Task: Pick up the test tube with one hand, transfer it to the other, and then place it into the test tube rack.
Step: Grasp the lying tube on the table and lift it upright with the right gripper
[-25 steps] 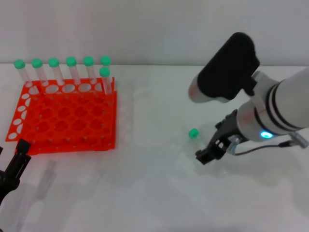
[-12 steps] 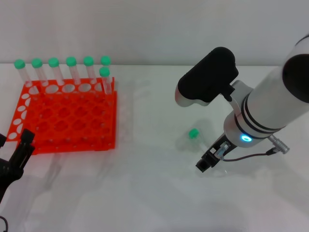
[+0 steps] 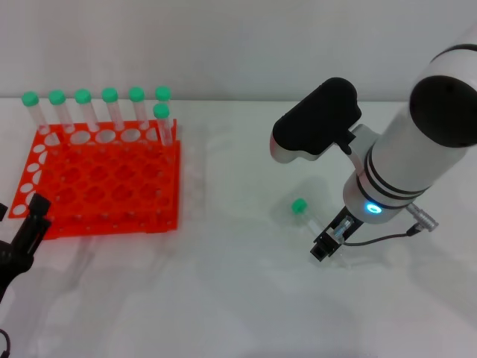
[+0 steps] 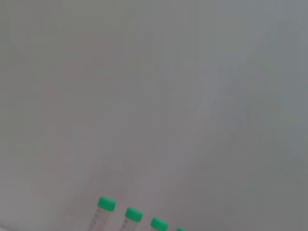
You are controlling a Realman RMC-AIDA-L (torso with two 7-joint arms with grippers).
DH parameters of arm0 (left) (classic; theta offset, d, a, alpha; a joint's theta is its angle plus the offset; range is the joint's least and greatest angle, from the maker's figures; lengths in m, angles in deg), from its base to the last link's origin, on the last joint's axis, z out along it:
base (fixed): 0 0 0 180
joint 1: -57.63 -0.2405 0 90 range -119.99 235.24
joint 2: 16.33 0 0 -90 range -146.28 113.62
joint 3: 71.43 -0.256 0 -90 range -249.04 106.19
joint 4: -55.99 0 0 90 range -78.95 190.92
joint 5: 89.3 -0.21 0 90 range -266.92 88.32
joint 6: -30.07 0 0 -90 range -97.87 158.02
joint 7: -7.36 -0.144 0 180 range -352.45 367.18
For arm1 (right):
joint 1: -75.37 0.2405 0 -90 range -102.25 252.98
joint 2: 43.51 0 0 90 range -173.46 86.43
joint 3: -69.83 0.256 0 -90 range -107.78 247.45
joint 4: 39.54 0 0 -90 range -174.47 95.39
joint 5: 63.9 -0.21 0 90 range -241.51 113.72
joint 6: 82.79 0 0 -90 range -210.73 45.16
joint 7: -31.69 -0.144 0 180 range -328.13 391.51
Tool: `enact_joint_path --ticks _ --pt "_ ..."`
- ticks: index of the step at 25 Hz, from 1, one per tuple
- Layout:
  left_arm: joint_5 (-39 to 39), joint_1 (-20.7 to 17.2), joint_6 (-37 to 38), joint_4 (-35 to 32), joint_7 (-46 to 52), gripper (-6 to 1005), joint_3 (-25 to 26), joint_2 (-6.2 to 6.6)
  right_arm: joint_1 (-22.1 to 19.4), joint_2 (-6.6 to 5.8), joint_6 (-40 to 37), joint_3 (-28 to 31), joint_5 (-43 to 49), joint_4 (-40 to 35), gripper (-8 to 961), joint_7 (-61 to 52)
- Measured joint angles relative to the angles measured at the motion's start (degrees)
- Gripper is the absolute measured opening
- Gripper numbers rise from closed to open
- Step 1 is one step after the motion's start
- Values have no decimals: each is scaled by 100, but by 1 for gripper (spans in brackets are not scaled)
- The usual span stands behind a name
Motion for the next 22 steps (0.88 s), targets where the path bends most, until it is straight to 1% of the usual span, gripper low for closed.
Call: enact_joint_path --ticks 7,12,22 --pt "99 57 8 -5 0 892 2 0 236 0 -192 -30 -166 481 578 47" --pt "203 158 33 -141 12 891 2 -2 363 0 -265 -2 -402 791 547 181" --pt "251 227 38 -156 7 890 2 0 480 0 -277 67 -471 1063 505 291"
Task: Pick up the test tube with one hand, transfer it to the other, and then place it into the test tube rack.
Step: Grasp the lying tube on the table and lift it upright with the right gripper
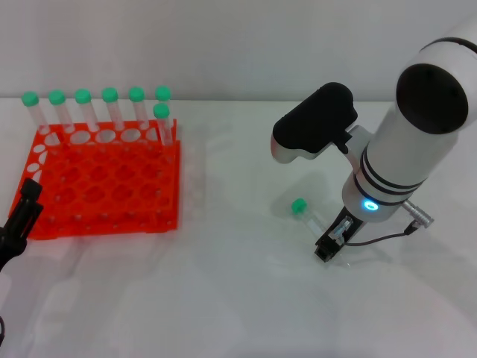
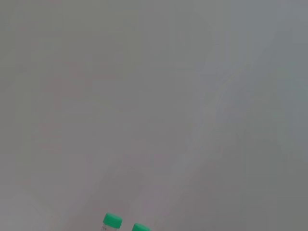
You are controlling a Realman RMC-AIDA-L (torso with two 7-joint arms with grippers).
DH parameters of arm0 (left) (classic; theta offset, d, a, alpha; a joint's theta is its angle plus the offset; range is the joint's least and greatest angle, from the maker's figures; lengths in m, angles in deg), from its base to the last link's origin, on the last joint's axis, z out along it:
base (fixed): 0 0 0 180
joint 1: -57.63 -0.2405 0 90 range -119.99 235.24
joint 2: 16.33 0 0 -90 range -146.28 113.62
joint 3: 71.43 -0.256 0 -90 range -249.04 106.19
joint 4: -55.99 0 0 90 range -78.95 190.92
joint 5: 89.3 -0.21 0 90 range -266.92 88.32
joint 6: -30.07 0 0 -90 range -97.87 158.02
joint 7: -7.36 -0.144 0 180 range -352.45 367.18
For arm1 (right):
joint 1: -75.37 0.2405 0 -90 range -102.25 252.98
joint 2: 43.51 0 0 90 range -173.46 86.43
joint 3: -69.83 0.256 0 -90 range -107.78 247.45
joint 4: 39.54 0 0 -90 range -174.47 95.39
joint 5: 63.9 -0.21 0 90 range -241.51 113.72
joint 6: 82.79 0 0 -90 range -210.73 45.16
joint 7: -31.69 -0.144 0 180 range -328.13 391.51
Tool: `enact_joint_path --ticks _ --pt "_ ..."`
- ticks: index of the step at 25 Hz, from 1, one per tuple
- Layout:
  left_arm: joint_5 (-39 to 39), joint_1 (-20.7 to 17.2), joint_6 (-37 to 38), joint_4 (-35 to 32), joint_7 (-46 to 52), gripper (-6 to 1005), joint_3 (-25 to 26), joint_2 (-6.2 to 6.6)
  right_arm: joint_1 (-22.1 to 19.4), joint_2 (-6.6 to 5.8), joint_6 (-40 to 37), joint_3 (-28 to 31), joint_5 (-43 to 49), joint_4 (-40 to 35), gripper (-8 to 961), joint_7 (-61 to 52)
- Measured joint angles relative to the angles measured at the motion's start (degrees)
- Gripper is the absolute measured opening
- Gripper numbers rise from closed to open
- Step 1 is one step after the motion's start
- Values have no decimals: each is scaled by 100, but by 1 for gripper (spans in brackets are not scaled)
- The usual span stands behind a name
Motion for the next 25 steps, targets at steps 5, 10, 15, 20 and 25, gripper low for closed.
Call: enact_joint_path --ticks 5,10,15,20,25 --pt "0 3 -1 -3 0 891 0 0 144 -3 -76 41 -262 328 436 217" --pt "0 3 -27 -3 1 892 0 0 157 -3 -44 127 -333 364 350 336" --pt "-2 -1 -45 -3 2 891 0 0 147 -27 -43 259 -305 372 261 427" --pt "-6 -22 -50 -22 2 891 0 0 -22 -49 4 588 -296 124 211 682" --pt "20 -57 -52 -68 23 891 0 -4 -650 -83 58 1526 -293 -729 187 1378"
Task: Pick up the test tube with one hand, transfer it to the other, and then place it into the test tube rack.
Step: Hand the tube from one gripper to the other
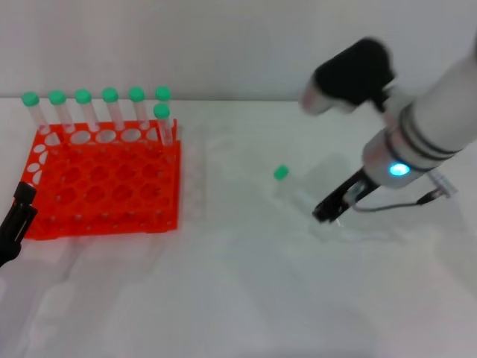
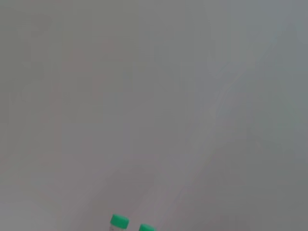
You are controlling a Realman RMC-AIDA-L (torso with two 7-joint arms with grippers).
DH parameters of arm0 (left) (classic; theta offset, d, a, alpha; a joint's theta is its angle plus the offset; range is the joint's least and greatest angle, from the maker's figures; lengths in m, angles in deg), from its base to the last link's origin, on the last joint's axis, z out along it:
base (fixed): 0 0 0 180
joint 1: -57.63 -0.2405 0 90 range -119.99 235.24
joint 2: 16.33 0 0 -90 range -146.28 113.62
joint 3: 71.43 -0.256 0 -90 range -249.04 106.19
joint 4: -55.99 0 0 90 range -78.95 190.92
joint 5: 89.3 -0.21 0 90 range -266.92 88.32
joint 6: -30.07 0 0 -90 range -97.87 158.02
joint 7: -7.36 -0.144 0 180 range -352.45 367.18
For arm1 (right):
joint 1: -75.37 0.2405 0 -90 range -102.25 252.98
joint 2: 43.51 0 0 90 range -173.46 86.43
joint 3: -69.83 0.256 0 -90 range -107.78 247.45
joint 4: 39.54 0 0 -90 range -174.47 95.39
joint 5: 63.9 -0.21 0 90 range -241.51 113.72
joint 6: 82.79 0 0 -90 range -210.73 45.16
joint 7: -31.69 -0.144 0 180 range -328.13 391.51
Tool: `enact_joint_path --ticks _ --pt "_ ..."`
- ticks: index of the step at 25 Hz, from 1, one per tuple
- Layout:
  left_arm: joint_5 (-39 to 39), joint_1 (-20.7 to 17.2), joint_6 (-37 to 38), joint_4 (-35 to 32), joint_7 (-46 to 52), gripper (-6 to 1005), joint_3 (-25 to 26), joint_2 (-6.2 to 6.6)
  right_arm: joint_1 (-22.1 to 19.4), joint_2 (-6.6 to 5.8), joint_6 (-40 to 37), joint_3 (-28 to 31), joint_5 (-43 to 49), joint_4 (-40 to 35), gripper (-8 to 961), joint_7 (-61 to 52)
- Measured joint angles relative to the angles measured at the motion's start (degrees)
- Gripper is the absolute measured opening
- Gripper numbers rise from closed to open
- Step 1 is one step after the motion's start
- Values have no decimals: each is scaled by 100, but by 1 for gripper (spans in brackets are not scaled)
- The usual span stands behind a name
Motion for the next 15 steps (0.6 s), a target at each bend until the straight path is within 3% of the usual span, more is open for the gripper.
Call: enact_joint_path --ticks 4,8,12,15 --pt "3 -19 12 26 23 891 0 -5 -918 31 -333 768 -322 -973 187 790" --pt "3 -17 28 51 130 885 -7 -9 -1944 1 -914 1350 -1776 -1570 187 1986" --pt "2 9 31 62 253 880 -8 -14 -2651 0 -988 1964 -3681 -1289 187 3710" --pt "2 33 70 79 265 876 -10 -26 -3042 -6 -768 2305 -5455 -426 187 5380"
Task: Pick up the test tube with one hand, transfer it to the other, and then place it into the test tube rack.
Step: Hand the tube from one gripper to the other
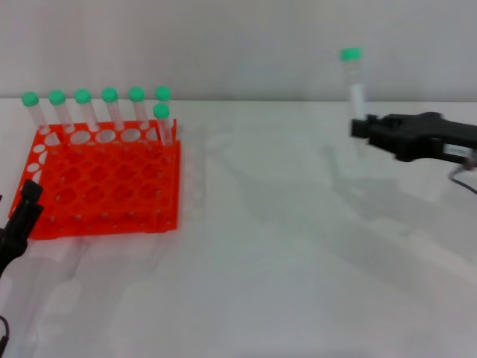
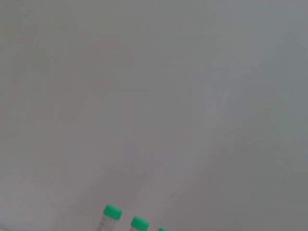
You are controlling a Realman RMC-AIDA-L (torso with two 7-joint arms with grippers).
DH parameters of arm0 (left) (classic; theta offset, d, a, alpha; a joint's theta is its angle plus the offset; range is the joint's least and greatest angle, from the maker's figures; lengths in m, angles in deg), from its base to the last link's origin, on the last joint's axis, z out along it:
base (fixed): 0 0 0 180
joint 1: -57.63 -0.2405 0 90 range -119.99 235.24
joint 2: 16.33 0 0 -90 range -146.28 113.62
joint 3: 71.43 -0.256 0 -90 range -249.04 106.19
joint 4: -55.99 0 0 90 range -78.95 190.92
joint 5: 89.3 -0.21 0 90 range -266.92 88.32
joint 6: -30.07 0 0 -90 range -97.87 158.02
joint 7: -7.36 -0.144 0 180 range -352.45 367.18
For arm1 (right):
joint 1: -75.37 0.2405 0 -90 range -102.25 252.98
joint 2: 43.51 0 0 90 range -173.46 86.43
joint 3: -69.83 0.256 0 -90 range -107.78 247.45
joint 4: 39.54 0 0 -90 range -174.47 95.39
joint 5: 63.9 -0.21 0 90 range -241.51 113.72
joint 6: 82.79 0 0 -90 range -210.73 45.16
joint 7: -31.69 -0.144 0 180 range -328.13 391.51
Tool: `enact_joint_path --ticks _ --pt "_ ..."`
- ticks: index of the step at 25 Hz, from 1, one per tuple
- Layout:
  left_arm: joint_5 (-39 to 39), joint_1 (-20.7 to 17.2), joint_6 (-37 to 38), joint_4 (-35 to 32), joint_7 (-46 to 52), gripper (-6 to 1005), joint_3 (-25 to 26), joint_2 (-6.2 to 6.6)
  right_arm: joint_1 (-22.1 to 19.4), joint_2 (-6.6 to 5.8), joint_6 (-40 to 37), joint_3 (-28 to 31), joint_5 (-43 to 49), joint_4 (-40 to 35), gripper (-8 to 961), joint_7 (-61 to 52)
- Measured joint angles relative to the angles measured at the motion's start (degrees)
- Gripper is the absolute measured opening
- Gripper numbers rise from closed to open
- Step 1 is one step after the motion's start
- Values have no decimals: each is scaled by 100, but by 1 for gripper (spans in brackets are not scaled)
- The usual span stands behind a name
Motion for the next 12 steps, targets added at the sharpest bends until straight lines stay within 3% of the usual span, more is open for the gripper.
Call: enact_joint_path --ticks 6,12 --pt "-28 45 271 196 -24 869 -43 -8 -61 -1 1395 706 -2586 2970 187 3361" --pt "2 50 282 351 -2 861 -30 -14 32 73 2566 803 -4016 5279 187 6626"
